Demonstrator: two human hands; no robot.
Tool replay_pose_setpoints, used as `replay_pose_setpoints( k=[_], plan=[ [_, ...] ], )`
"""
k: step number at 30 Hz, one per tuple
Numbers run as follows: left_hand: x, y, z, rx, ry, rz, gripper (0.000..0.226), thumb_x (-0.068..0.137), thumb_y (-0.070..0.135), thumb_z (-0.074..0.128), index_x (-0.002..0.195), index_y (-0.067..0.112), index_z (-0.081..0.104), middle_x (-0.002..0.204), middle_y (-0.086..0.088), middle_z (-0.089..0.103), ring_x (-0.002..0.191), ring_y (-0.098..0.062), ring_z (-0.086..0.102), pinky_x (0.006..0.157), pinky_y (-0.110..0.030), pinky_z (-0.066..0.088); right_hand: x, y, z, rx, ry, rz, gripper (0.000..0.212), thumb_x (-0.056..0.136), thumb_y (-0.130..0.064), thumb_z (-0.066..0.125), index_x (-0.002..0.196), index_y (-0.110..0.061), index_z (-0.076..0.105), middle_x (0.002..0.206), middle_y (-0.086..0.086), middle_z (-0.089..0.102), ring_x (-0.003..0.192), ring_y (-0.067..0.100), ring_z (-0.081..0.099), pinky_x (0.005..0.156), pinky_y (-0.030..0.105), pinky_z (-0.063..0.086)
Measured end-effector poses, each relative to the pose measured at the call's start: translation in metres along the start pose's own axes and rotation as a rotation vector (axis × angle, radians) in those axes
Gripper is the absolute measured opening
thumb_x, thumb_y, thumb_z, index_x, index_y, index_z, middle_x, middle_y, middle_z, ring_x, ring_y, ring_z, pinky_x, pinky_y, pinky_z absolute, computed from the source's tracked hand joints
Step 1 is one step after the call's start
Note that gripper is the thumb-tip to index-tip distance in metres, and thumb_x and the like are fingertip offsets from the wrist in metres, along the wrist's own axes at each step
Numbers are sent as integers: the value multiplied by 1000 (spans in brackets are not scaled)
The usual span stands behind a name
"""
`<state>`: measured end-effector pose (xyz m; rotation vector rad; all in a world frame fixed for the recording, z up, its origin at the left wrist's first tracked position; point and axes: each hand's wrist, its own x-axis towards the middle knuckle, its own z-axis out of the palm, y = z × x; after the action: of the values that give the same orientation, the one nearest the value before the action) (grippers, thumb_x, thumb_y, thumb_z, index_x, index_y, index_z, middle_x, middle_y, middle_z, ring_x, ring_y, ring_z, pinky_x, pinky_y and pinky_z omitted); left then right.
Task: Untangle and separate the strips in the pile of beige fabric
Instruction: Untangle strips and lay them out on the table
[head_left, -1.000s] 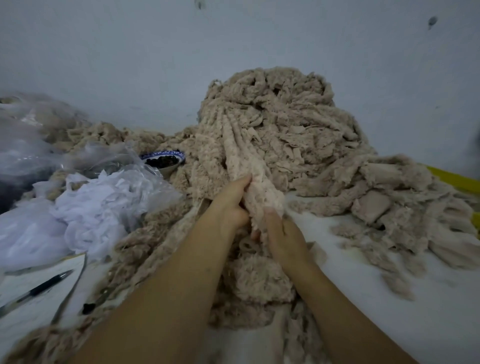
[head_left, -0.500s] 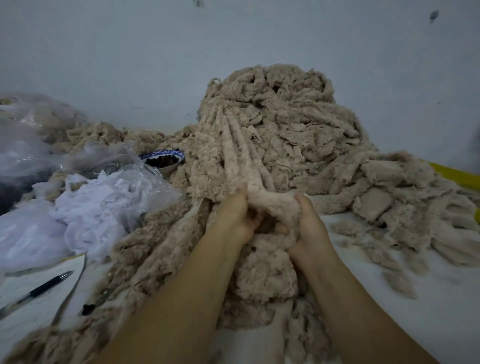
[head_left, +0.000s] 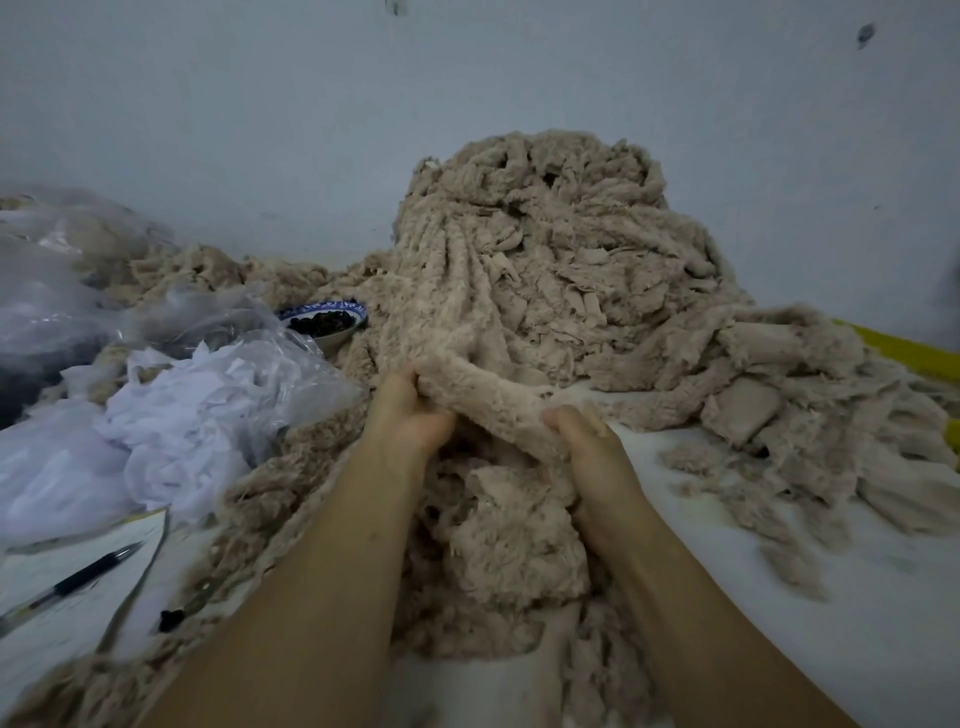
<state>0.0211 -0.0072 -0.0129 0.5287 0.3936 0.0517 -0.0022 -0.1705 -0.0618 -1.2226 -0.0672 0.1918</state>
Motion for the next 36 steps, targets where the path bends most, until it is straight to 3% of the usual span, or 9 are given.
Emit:
replay_pose_setpoints(
  k=[5, 9, 14, 20, 24, 29, 31, 33, 36],
  plan=[
    [-1, 1, -3, -39, -172, -47, 53, 99, 45, 50, 127, 2, 63, 126, -22, 63, 117, -34, 60, 106, -50, 44, -2, 14, -3, -315, -194, 91, 29, 61, -49, 68, 81, -30, 77, 88, 0, 77, 83, 17, 73, 68, 32, 58],
    [-11, -6, 5, 158, -274, -93, 29, 94, 39, 58, 92, 10, 64, 68, 0, 61, 60, -10, 61, 68, -26, 57, 5, 11, -1, 37, -176, 197, 41, 87, -61, 58, 96, -28, 81, 106, 7, 76, 95, 22, 74, 70, 31, 59],
    [-28, -38, 10, 462, -278, -113, 36, 99, 32, 57, 71, 13, 68, 65, 0, 59, 61, -13, 60, 67, -31, 55, 8, 5, 1, 282, -192, 220, 64, 82, -69, 54, 113, -18, 76, 119, 15, 71, 108, 26, 70, 78, 37, 60],
    [-30, -56, -2, 572, -169, -69, 41, 98, 39, 59, 71, 11, 73, 65, -5, 69, 59, -16, 69, 57, -29, 59, 15, -4, -8, 325, 121, 227, 37, 97, -37, 53, 94, -7, 74, 93, 13, 76, 88, 28, 73, 74, 35, 58],
    [-15, -28, -12, 536, 106, 162, 28, 102, 29, 48, 81, 14, 61, 83, -6, 66, 72, -20, 65, 64, -29, 55, 17, -14, -13, 581, 127, 236, 58, 102, -40, 48, 47, -24, 40, 54, -5, 35, 59, 14, 43, 92, 36, 47],
    [10, 15, -15, 88, 148, 164, 41, 107, 23, 33, 66, 19, 39, 41, 5, 41, 47, -8, 31, 33, -11, 27, 10, -9, 5, 348, 96, 244, 49, 97, -45, 57, 53, -24, 54, 51, -1, 49, 45, 19, 52, 72, 36, 48],
    [12, 14, -13, 129, 44, 104, 43, 108, 26, 30, 67, 17, 40, 38, 5, 42, 35, -7, 37, 32, -9, 28, 11, -5, 1, 1, 109, 105, 45, 93, -53, 59, 110, -14, 72, 78, 7, 73, 70, 26, 71, 74, 39, 58],
    [9, 10, -10, 116, -83, 8, 44, 108, 33, 29, 69, 16, 43, 45, 2, 46, 33, -9, 41, 34, -11, 33, 12, 1, -6, -269, 32, 0, 43, 84, -66, 62, 94, -24, 59, 92, -6, 76, 86, 16, 73, 70, 27, 58],
    [3, 8, -5, 76, -211, -81, 41, 105, 35, 35, 72, 15, 49, 59, 1, 48, 45, -10, 43, 40, -18, 40, 12, 7, -12, -506, -162, 132, 39, 79, -64, 70, 95, -29, 77, 94, -4, 77, 89, 17, 73, 83, 35, 59]
  ],
)
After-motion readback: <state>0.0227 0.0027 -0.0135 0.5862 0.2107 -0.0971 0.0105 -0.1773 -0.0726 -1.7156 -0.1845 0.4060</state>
